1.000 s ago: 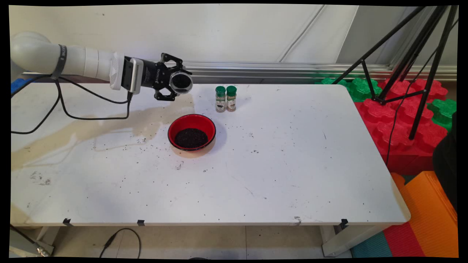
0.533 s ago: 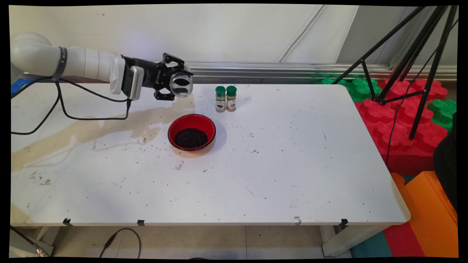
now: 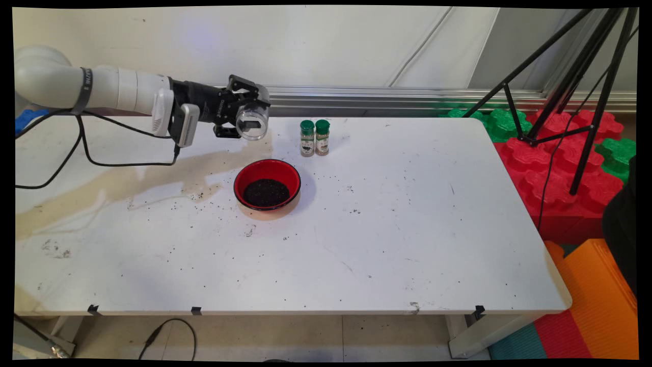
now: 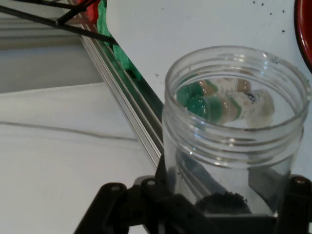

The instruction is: Pour the black seasoning powder in the red bowl

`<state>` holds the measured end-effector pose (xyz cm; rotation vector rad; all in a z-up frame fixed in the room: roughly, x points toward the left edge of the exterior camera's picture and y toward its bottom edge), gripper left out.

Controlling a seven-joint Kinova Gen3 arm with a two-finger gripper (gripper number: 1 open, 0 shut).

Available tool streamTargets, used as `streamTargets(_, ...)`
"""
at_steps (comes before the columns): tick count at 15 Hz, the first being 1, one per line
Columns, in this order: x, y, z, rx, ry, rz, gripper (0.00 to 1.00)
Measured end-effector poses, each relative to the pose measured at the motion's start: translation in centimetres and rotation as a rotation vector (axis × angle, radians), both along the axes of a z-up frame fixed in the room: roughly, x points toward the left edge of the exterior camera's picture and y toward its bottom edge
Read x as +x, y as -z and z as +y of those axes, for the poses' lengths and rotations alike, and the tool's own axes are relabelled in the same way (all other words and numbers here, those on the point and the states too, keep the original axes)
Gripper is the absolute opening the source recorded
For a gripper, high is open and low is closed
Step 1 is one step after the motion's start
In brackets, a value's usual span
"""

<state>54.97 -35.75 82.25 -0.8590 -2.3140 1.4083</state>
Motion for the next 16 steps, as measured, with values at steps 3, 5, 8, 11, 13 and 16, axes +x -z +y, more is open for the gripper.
streamTargets(3, -0.2, -0.1, 0.2, -0.038, 0.028, -0.042, 0.0)
streamTargets(5, -0.3, -0.2, 0.3, -0.068, 0.049, -0.075, 0.0)
streamTargets(8, -0.4, -0.4, 0.4, -0.11, 0.079, -0.119, 0.0)
streamTargets(11, -0.6, -0.5, 0.5, -0.139, 0.1, -0.147, 0.0)
streamTargets(13, -0.8, -0.5, 0.7, -0.164, 0.118, -0.171, 0.0)
streamTargets(16, -1.2, -0.6, 0.8, -0.197, 0.141, -0.202, 0.0)
